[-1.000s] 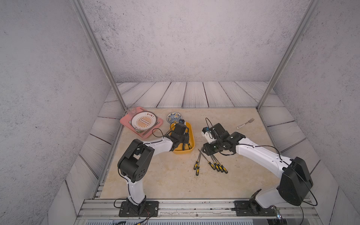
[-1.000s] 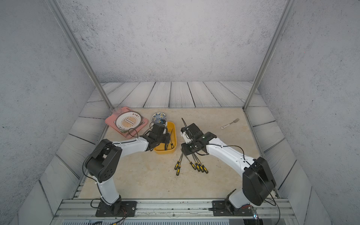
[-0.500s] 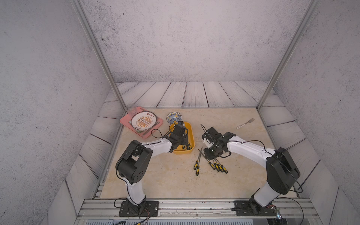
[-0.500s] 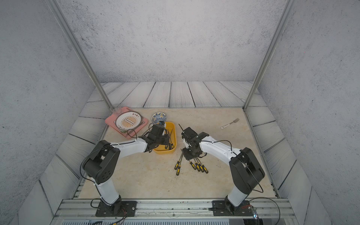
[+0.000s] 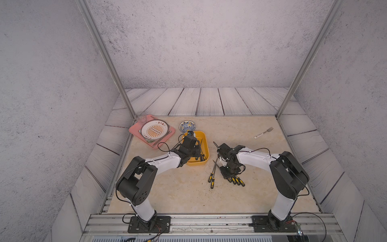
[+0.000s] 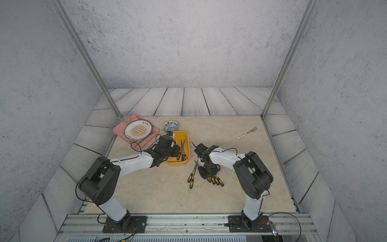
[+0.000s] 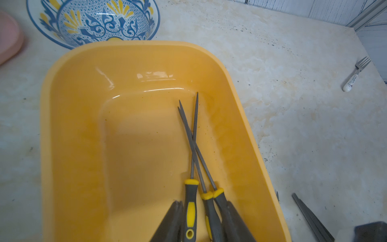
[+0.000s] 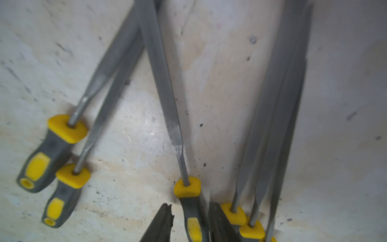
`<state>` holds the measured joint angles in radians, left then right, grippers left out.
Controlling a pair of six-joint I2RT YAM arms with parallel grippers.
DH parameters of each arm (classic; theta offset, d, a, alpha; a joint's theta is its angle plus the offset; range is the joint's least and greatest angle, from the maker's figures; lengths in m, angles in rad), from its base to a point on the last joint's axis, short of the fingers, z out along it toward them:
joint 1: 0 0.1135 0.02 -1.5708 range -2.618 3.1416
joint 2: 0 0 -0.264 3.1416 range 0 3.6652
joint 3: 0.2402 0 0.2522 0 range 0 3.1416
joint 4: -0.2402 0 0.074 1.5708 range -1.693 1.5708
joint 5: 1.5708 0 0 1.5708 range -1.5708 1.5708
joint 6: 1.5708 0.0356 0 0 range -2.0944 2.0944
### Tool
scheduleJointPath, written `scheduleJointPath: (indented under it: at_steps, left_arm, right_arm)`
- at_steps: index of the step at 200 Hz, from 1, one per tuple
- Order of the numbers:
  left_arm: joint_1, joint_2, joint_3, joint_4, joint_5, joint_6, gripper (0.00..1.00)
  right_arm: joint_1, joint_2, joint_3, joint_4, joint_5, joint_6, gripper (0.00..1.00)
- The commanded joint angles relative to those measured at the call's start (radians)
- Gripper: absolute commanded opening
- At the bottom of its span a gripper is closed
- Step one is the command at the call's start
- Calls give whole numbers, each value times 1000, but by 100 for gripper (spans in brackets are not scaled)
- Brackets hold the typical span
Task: Put the file tool into the storage box
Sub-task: Pick up the file tool from the center of the board, then place the file tool in the storage box.
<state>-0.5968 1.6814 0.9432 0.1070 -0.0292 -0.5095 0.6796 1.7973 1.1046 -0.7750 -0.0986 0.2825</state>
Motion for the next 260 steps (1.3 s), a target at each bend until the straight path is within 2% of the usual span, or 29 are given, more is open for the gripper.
scheduleJointPath:
  at_steps: [1,21,37,48,77,132,178,230,260]
  left_arm:
    - [0,-33,-8,13,14,-14,40]
    - [0,-35,1,12,30,-23,45]
    - [0,-37,9,13,47,-28,48]
    - [0,-37,14,16,60,-33,49]
    - [-1,-35,12,38,109,-43,53]
    - [-21,-18,-1,151,251,-93,57]
    - [-62,45,12,219,323,-149,57]
    - [-78,71,14,252,355,-177,58]
    - [-78,79,5,307,397,-210,53]
  right_arm:
    - [2,25,-15,0,-17,-3,35]
    - [2,37,-24,6,-31,-5,29]
    - [1,38,-24,9,-38,-5,9]
    - [2,30,-23,11,-34,-5,0]
    - [-2,-22,-14,15,-20,-1,0]
    - [-5,-179,8,72,-82,-15,0]
    - [-5,-158,65,63,-137,-35,0]
    - [-5,-152,137,71,-127,-28,0]
    - [-4,-141,172,88,-149,-13,0]
